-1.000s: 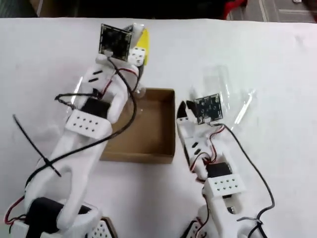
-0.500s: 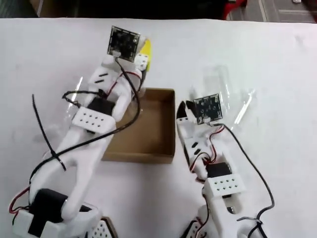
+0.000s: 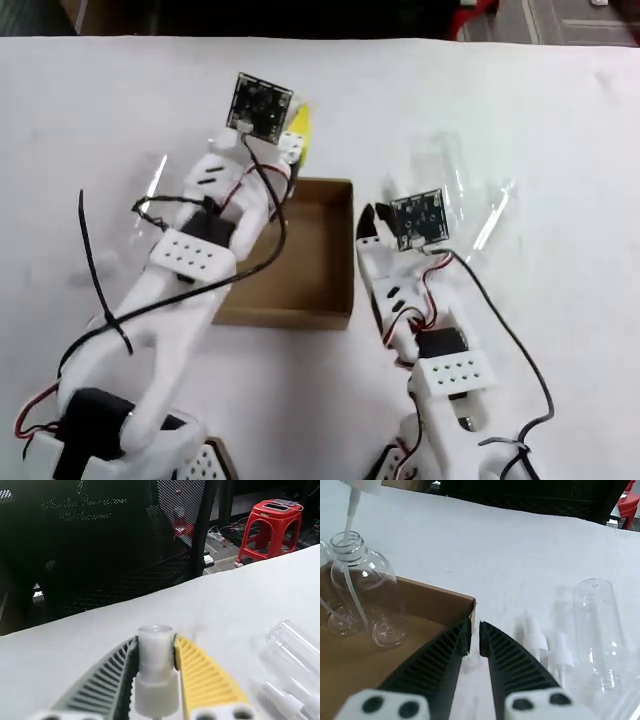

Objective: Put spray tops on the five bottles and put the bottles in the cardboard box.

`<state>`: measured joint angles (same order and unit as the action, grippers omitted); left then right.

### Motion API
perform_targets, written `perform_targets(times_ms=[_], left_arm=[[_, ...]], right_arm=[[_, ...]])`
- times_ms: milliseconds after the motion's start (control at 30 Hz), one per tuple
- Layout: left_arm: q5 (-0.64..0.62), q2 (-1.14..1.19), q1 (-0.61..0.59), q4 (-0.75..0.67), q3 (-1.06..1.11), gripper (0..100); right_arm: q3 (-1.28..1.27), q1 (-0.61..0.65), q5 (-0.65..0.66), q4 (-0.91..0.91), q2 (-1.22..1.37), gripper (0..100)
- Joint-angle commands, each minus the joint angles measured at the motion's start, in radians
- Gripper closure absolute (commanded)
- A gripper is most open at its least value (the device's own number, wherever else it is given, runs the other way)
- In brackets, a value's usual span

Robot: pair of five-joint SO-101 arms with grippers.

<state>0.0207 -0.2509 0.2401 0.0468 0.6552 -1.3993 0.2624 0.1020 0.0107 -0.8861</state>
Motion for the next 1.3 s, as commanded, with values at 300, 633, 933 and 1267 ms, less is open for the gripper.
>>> perform_targets(times_ms=[300, 633, 933, 1267], left_arm=[[-0.012, -0.058, 0.002, -0.173, 0.133, 92], [-0.006, -0.064, -0.025, -0.172, 0.152, 85], [-0.005, -0.259, -0.019, -0.100, 0.184, 84], [-0.005, -0.561, -0.061, 0.040, 0.178, 85]], right_arm=[[0.015, -0.001, 0.012, 0.027, -0.010, 97.7], [0.017, 0.002, 0.012, 0.027, -0.010, 97.7], [0.017, 0.005, 0.012, 0.027, -0.010, 97.7], [0.017, 0.004, 0.012, 0.027, -0.010, 97.7]])
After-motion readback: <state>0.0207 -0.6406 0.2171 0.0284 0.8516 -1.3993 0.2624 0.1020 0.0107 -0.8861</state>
